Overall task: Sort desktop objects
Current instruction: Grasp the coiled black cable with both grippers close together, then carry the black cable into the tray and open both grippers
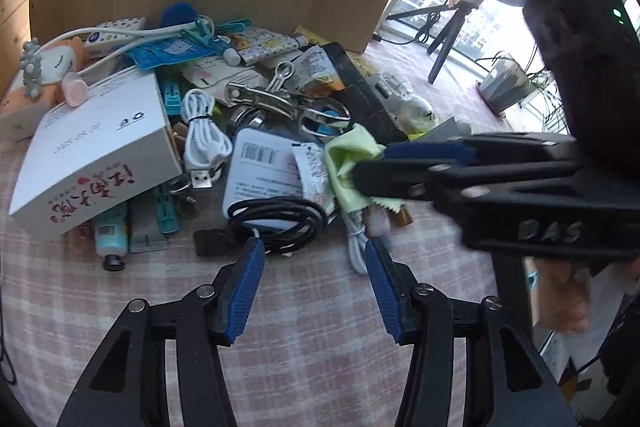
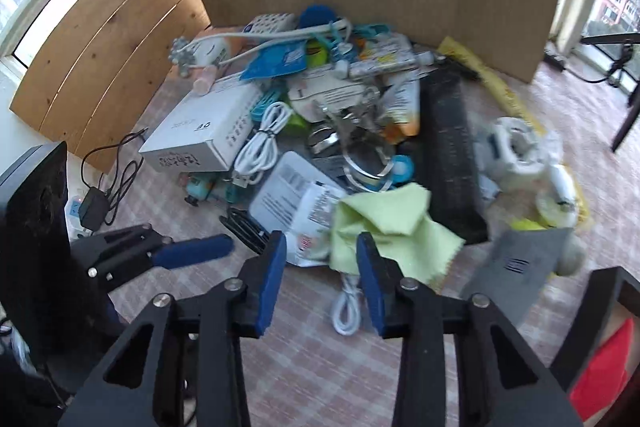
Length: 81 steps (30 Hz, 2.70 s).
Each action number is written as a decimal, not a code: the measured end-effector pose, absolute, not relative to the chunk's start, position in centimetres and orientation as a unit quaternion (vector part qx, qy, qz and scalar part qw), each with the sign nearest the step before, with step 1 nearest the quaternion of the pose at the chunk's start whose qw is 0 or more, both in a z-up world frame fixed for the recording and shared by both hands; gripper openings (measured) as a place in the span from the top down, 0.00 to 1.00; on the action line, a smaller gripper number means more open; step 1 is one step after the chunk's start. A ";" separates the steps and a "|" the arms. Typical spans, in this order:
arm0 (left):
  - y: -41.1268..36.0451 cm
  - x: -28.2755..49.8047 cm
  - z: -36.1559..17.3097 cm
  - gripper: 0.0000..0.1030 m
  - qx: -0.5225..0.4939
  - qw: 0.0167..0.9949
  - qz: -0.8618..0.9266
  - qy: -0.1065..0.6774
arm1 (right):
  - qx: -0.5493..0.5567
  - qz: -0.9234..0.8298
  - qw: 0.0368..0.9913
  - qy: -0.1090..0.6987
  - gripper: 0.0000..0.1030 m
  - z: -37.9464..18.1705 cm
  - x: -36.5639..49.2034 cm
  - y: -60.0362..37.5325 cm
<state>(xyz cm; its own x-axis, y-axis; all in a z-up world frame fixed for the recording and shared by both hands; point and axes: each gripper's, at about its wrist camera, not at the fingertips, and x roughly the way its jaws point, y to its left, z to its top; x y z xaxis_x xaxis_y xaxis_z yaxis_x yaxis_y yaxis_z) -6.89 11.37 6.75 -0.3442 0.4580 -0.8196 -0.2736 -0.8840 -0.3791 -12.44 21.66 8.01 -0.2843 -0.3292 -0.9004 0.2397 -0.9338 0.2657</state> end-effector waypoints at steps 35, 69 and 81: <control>12.6 -5.8 12.7 0.52 -0.485 0.250 0.837 -0.048 | 0.568 -0.790 0.228 -0.032 0.78 11.5 -10.9 19.0; 48.2 8.1 10.9 0.37 -0.503 0.491 0.695 0.153 | 0.526 -0.813 -0.122 -0.218 0.70 9.3 13.9 51.1; 42.1 4.5 11.2 0.36 -0.500 0.418 0.748 0.126 | 0.501 -0.835 -0.165 -0.154 0.50 10.9 12.6 49.7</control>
<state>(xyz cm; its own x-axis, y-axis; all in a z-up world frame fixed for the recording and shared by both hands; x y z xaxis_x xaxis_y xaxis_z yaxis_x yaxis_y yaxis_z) 4.53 42.06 11.23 -0.1511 0.4998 -0.8529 -0.7509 -0.6192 -0.2298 12.64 49.66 10.92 -0.4431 0.1203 -0.8884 -0.4297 -0.8982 0.0927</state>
